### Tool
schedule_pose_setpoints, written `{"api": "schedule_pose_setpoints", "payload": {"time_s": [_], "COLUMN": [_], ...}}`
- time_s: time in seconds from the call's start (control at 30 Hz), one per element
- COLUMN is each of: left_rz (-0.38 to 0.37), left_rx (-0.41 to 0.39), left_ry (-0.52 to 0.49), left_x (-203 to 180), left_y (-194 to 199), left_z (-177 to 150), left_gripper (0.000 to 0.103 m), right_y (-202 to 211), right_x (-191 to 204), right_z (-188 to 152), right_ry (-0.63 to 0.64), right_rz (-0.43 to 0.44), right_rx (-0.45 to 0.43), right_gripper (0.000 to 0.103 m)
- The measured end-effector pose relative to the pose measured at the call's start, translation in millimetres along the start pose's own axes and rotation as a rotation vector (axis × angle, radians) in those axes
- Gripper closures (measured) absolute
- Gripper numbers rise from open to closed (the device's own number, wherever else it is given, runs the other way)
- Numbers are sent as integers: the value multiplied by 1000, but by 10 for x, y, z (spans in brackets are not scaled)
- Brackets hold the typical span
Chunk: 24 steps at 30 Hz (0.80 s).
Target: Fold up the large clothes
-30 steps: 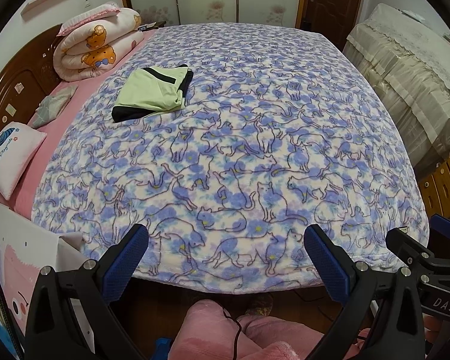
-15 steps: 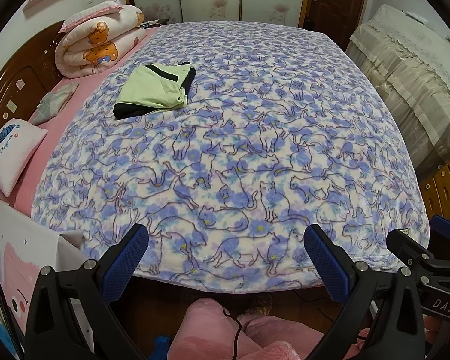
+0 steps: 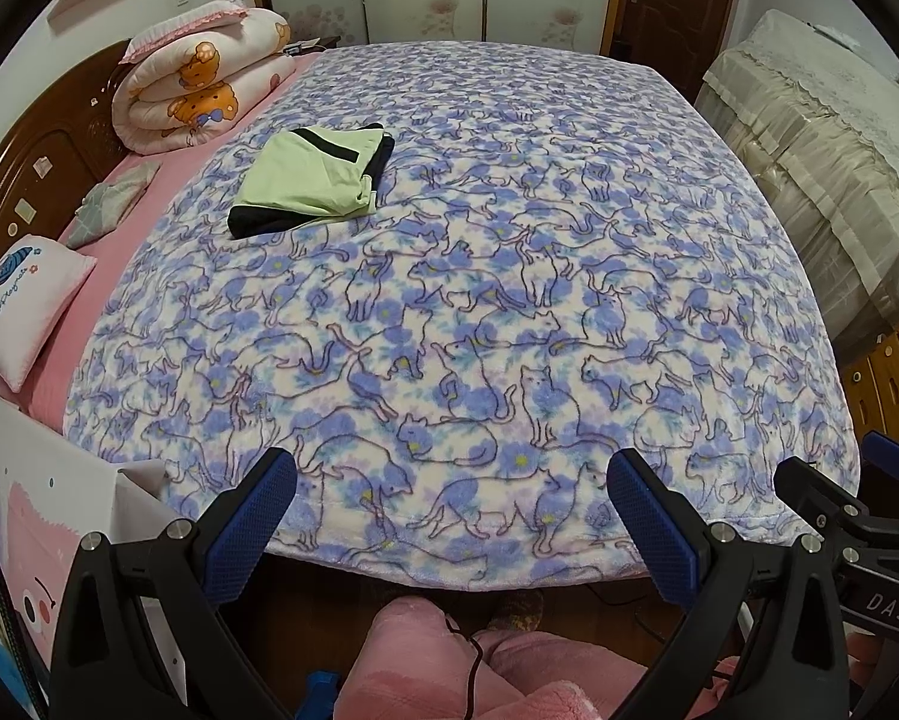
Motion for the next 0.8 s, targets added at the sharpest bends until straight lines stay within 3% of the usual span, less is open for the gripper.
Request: {"api": "schedule_pose_setpoints", "payload": {"time_s": [0.8], "left_rz": [1], "left_rx": [4], "left_ry": [0], "left_x": [-12], "left_y": [-22], "left_z": [38], "left_gripper": [1], "right_y": [-18], "right_x": [-69], "right_z": [87], "right_ry": [2], "right_rz": [0], "right_rx": [8], "right_gripper": [0]}}
Point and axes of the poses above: each gripper's, at about its wrist camera, not at the fingertips, and y roughly against the way its jaws point, x to its left, z to its top, the point moved 9 cm from there along -y, roughly the way its jaws point, and after that the axes turned 7 degrees about z, right-handed, at the moved point
